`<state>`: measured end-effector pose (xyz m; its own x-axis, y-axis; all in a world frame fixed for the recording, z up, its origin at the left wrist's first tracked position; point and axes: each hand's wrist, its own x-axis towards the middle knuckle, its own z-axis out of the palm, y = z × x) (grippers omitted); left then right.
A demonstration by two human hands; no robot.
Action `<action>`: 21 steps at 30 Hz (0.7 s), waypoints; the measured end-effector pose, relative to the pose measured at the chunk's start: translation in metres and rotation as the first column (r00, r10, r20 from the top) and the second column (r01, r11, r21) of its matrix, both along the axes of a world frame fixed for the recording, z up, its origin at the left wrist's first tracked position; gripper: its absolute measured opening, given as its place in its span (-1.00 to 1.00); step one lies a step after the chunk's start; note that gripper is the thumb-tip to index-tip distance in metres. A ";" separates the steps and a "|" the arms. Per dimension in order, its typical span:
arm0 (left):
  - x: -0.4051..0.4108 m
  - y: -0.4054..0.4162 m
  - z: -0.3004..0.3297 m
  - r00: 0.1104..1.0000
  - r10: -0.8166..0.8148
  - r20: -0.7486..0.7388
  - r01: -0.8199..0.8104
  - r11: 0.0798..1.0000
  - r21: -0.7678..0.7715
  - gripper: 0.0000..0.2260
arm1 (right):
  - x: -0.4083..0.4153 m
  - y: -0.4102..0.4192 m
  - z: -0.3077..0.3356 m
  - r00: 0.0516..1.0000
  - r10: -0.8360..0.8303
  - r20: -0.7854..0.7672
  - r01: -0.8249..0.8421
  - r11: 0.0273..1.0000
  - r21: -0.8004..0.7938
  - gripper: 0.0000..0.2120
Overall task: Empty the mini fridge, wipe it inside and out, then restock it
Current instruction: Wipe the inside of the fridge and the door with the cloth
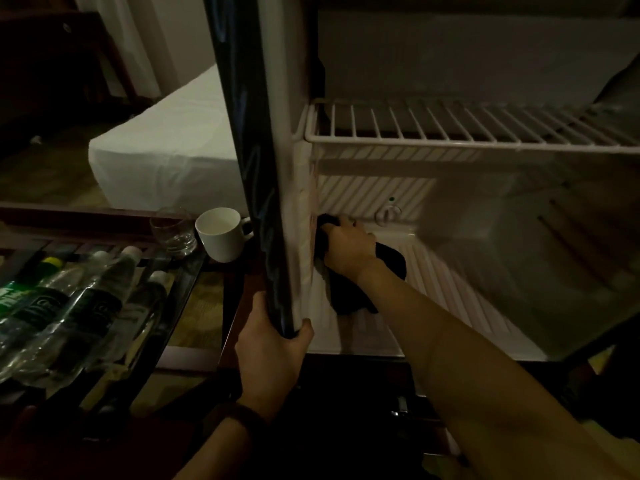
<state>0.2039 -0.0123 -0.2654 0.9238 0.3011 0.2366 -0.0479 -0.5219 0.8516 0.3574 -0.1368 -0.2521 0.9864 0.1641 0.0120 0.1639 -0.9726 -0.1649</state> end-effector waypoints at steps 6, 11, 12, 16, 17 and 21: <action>-0.001 0.002 0.003 1.000 -0.012 -0.023 0.011 1.000 -0.015 -0.57 | -0.004 -0.093 -0.007 0.974 -0.225 -0.022 0.225 0.974 -0.004 -0.67; -0.002 0.002 0.000 1.000 -0.009 -0.003 0.009 1.000 0.002 -0.62 | -0.011 -0.110 -0.004 0.937 -0.349 -0.002 0.349 0.937 0.012 -0.60; -0.001 0.001 -0.001 1.000 -0.004 0.002 0.004 1.000 0.008 -0.62 | -0.010 -0.100 -0.004 0.946 -0.325 -0.001 0.325 0.945 0.021 -0.61; 0.001 0.001 -0.003 1.000 -0.010 0.014 0.010 1.000 0.018 -0.63 | -0.002 -0.057 -0.006 0.967 -0.255 0.020 0.255 0.967 0.021 -0.65; 0.001 0.001 -0.003 1.000 -0.012 0.013 0.012 1.000 0.016 -0.63 | -0.001 -0.051 -0.006 0.964 -0.266 0.030 0.266 0.964 0.005 -0.66; -0.001 0.000 0.001 1.000 0.012 0.007 -0.012 1.000 -0.014 -0.59 | 0.001 -0.014 -0.011 0.996 -0.085 0.011 0.084 0.992 0.092 -0.61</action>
